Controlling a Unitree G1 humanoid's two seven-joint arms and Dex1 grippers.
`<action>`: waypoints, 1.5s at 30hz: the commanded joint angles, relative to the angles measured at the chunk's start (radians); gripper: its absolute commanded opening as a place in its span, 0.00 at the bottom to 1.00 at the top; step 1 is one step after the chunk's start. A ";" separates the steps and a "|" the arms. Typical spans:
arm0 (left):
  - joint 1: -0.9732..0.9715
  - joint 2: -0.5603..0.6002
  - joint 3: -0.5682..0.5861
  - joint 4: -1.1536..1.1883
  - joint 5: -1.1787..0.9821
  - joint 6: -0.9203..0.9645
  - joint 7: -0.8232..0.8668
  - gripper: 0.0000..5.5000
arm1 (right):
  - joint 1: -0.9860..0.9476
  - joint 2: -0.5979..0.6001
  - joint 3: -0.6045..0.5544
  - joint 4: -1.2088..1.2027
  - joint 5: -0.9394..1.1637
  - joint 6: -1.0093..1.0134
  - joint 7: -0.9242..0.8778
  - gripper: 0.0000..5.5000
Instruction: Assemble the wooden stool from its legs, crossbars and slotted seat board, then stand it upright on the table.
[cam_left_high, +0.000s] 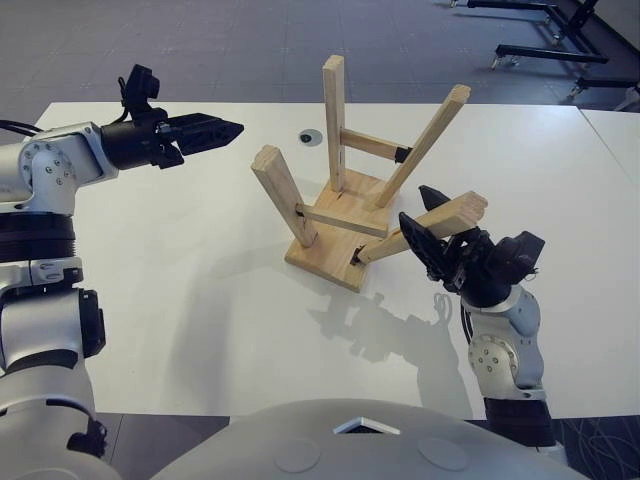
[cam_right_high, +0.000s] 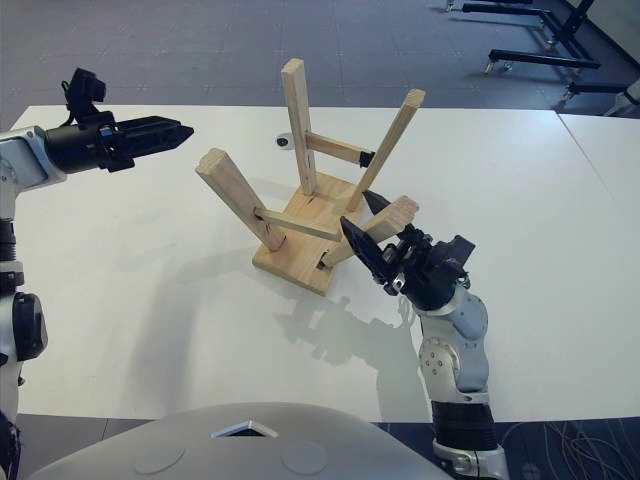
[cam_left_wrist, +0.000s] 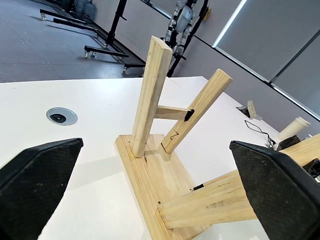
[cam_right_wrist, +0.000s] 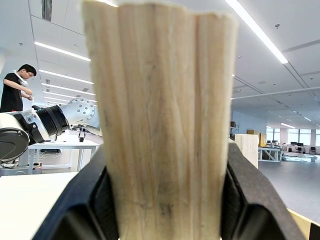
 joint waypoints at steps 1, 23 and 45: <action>-0.035 -0.009 -0.020 0.011 0.024 -0.012 -0.018 0.98 | -0.018 0.017 0.011 0.005 -0.002 -0.016 0.002 0.38; -0.011 -0.030 -0.017 -0.031 0.032 0.023 -0.044 0.98 | -0.027 -0.004 0.021 0.022 0.039 0.047 0.034 0.37; 0.004 -0.044 -0.016 -0.050 0.027 0.034 -0.038 0.98 | -0.042 -0.027 0.002 0.027 0.038 0.069 0.044 0.37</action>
